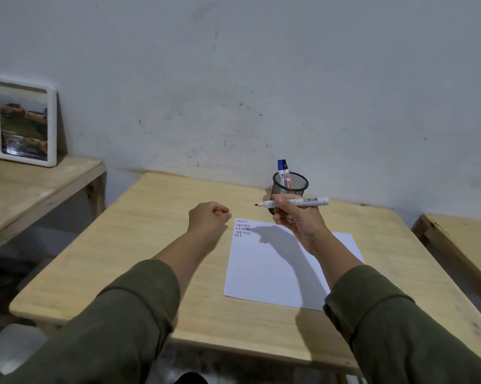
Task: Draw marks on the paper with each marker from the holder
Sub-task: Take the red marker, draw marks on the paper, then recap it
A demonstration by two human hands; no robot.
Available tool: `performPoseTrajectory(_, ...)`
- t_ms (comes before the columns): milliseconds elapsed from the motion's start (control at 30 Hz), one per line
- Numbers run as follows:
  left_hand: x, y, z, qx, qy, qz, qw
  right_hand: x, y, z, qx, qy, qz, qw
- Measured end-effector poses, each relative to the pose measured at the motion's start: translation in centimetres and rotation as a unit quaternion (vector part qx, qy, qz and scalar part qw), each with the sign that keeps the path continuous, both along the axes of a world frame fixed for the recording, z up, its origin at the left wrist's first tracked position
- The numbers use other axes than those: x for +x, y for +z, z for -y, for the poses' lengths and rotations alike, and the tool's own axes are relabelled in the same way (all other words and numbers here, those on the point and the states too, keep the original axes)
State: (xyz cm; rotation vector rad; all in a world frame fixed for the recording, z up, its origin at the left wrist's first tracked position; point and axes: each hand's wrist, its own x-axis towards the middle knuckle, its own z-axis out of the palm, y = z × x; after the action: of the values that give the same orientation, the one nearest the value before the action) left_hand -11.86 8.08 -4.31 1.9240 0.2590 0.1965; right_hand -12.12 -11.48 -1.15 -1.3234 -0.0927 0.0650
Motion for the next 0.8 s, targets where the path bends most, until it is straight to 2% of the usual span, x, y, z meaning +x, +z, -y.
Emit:
performPoseTrajectory(200, -0.1, -2.9, -0.2, 0.097, -0.022, -0.025, 0.995, 0.3, -1.5, -0.3, -0.003, 0.003, -0.013, 1.000)
performPoseTrajectory(333, -0.3, -3.4, -0.3, 0.117, -0.031, -0.023, 0.992, 0.3, -2.2, -0.5, -0.008, 0.002, -0.020, 1.000)
performPoseTrajectory(567, -2.4, -3.7, -1.0, 0.155, -0.041, 0.063, 0.985, -0.3, -3.3, -1.2, -0.048, -0.003, -0.030, 0.998)
performPoseTrajectory(800, -4.9, -4.4, -1.1, 0.254, -0.118, 0.052, 0.959, -0.7, -4.4, -2.5, -0.072, -0.039, -0.041, 0.996)
